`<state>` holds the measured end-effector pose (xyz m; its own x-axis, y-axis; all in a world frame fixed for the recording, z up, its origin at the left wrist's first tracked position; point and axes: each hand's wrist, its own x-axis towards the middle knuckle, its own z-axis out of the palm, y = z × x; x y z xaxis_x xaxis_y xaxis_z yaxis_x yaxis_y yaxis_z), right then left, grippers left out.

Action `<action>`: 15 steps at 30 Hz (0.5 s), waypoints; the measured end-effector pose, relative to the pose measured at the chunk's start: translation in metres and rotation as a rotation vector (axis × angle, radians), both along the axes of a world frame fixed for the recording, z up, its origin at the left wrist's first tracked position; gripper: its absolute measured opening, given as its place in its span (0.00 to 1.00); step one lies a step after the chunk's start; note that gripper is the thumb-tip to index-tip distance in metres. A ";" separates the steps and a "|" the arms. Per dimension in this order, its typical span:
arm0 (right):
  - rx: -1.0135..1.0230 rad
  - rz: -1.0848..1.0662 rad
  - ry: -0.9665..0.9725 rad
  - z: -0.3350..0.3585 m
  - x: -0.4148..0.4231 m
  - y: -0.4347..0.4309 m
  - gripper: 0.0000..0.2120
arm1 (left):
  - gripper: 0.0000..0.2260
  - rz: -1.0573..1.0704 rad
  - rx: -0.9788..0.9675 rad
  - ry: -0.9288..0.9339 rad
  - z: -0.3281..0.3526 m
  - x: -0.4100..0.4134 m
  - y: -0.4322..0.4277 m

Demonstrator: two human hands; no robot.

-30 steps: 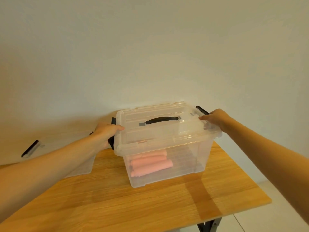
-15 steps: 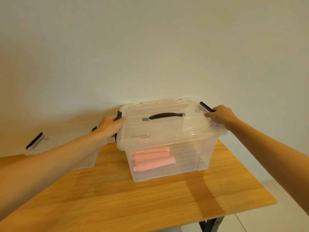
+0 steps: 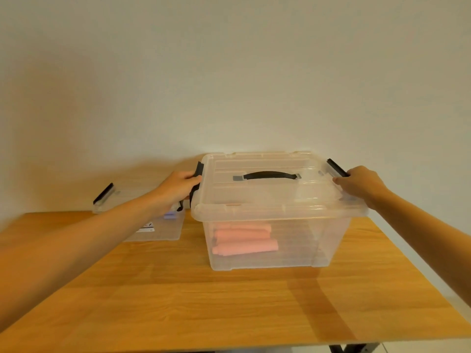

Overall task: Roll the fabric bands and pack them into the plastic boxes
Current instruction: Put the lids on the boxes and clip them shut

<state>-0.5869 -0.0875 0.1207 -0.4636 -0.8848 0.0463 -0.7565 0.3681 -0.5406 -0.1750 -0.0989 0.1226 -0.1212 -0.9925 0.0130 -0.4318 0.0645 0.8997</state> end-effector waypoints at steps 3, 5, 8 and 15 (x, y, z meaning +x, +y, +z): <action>-0.004 0.008 -0.026 0.000 0.016 0.000 0.15 | 0.08 0.013 0.008 -0.018 0.000 0.018 -0.003; -0.006 0.021 -0.026 -0.002 0.028 0.000 0.16 | 0.08 0.007 0.009 -0.024 0.001 0.031 -0.004; 0.012 0.015 -0.015 0.001 0.045 0.000 0.19 | 0.12 -0.011 0.019 -0.105 0.003 0.053 -0.005; -0.164 0.177 0.534 0.027 0.168 0.023 0.41 | 0.15 0.029 -0.295 -0.457 -0.005 0.113 -0.002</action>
<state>-0.4189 -0.0646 0.1473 -0.1843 -0.9082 0.3759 -0.9821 0.1551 -0.1068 -0.0624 -0.1011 0.1179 -0.1521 -0.9577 0.2442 -0.7803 0.2680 0.5651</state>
